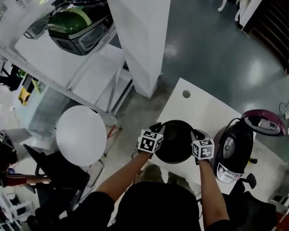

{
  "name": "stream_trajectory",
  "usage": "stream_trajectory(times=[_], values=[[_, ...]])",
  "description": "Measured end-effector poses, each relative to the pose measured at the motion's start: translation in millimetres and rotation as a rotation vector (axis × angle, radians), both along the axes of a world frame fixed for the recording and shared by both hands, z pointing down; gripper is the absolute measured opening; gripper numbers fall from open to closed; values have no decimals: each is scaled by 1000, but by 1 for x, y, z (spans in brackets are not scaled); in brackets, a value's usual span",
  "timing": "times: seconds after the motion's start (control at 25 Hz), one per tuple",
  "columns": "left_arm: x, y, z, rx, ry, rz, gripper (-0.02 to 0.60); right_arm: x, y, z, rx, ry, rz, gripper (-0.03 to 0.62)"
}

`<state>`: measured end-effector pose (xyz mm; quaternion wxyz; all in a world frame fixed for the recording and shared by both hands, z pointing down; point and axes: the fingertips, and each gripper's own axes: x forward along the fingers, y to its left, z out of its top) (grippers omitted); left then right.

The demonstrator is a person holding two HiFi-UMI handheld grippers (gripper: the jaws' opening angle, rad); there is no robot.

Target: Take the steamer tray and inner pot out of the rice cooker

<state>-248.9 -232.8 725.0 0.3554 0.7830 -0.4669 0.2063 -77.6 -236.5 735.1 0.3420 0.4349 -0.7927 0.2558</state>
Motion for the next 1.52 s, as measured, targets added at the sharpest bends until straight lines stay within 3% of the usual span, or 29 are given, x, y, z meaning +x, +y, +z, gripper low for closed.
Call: stream_trajectory(times=[0.28,0.44,0.6,0.84,1.0,1.16,1.52], values=[[-3,-10,17,-16,3,-5,57,-3,-6,20,3,-15,-4,40],[-8,-11,17,17,7,-16,55,-8,-10,22,29,-30,-40,40],[-10,-12,13,50,-18,-18,80,-7,-9,12,17,-80,-15,40],[-25,-14,-16,112,52,-50,127,-5,-2,-35,81,-120,-5,57],[-38,-11,-58,210,96,-61,123,10,15,-89,166,-208,99,49],[-29,23,-107,284,165,-61,28,43,41,-148,310,-256,241,14],[51,142,-171,351,248,-27,8,128,155,-223,385,-303,299,5]])
